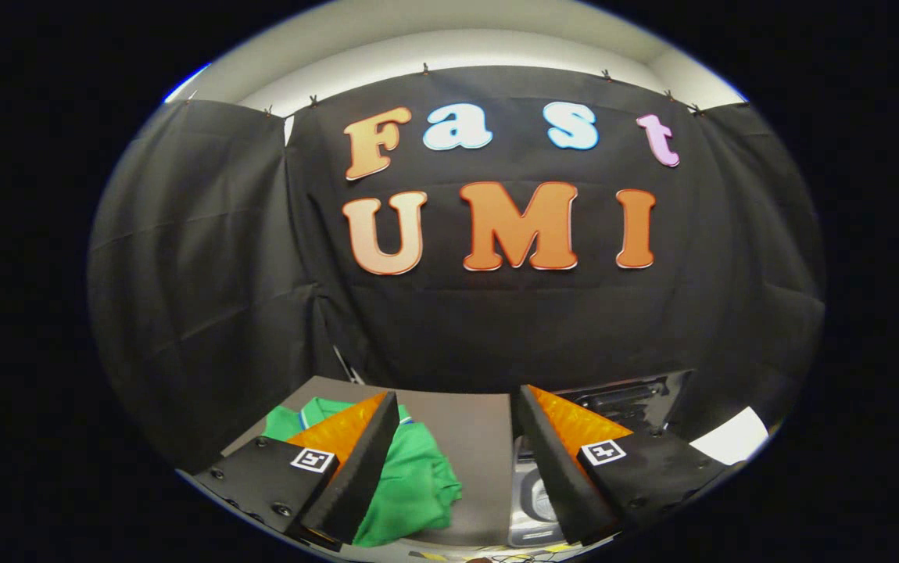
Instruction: Put the clothes into the washing machine and then close the washing machine lid.
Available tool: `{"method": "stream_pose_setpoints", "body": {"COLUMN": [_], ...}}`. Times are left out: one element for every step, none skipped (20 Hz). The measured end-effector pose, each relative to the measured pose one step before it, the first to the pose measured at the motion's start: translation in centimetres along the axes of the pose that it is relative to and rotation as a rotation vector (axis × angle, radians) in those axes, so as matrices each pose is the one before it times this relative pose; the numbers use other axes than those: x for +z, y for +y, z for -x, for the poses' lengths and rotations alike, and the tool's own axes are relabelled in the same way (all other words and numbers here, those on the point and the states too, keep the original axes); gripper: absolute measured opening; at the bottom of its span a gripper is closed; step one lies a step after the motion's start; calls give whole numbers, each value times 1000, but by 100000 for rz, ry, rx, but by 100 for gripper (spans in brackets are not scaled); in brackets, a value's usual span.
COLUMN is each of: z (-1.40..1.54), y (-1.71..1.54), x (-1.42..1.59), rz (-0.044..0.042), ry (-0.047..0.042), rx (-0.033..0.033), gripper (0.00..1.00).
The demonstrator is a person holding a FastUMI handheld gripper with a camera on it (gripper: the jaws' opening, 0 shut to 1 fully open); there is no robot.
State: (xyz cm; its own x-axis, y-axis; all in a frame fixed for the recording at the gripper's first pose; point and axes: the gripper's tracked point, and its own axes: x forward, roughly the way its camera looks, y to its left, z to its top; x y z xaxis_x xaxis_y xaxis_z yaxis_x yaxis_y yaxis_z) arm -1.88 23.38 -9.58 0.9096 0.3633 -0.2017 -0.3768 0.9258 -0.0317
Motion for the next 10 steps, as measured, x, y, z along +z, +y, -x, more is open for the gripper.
{"method": "stream_pose_setpoints", "body": {"z": [-266, -311, -192, -289, -349, -416, -440, -496, -592, -571], "y": [1336, 1331, 1199, 1214, 1140, 1044, 959, 927, 519, 544], "x": [-546, -593, -578, -650, -727, -794, -797, -978, -746, -528], "rz": [-159, 12, 147, 300, 463, 695, 732, 589, 371, 190], "ry": [1487, 1491, 1471, 1425, 1457, 1703, 1881, 1709, 1577, 1612], "rx": [1935, 1978, 2073, 1830, 1786, 1885, 1799, 1396, 1092, 826], "gripper": [99, 99, 99, 99, 99, 99, 99, 99, 99, 99]}}
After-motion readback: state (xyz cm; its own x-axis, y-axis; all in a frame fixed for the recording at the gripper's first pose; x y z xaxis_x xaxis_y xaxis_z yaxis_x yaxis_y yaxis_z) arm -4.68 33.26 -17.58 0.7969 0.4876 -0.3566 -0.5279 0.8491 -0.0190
